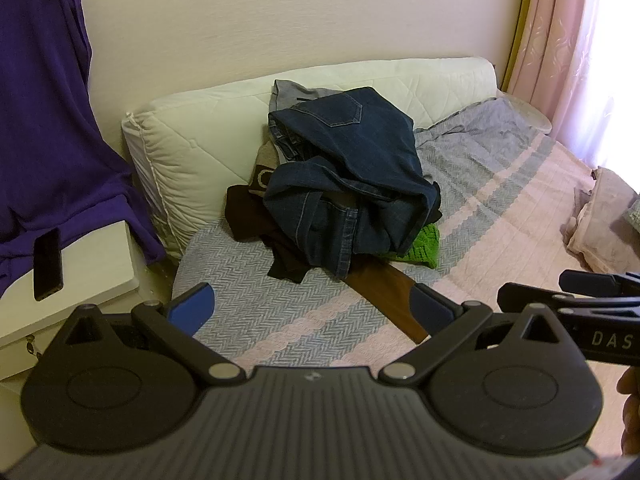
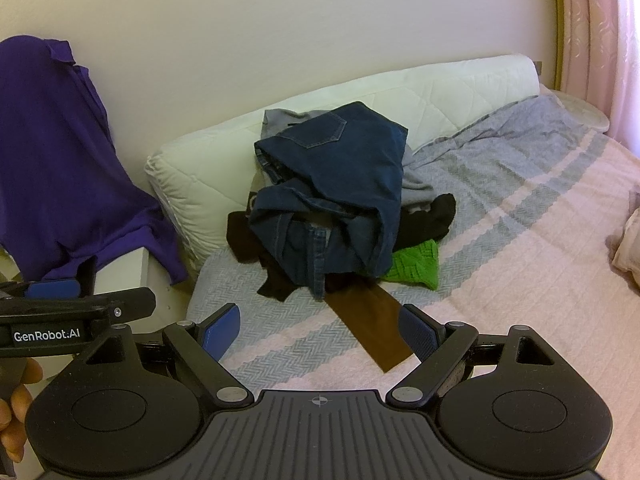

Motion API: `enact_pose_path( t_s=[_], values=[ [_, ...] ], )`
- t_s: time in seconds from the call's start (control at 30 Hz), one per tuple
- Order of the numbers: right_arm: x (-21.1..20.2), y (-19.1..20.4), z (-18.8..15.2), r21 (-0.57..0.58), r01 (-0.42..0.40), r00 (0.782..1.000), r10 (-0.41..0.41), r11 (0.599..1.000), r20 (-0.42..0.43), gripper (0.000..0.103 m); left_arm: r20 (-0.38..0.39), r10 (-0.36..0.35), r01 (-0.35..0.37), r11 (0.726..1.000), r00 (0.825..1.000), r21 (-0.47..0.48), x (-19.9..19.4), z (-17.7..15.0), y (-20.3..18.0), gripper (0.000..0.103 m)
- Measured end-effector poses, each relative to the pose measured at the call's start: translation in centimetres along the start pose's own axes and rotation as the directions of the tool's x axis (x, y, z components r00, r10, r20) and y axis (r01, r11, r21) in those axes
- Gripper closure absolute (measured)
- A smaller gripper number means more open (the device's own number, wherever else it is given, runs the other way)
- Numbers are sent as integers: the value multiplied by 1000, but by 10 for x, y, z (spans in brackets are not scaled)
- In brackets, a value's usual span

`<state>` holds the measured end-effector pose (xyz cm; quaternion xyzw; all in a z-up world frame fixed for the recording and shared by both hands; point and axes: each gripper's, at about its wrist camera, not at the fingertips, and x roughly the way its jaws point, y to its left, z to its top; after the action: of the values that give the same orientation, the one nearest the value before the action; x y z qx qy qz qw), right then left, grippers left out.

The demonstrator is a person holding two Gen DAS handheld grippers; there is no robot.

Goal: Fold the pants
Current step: 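Move both grippers toward the blue jeans on the clothes pile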

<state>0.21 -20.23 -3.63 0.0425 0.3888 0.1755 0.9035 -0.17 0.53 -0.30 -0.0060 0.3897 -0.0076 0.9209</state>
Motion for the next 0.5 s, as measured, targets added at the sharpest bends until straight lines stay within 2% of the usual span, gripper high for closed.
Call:
enact_pose_path(
  t_s=[0.5],
  values=[
    [0,-5,1,0,-34,999,34,999,-1,19,-5,19,-19,1000,1000,7,-4,5,-6,1]
  ],
)
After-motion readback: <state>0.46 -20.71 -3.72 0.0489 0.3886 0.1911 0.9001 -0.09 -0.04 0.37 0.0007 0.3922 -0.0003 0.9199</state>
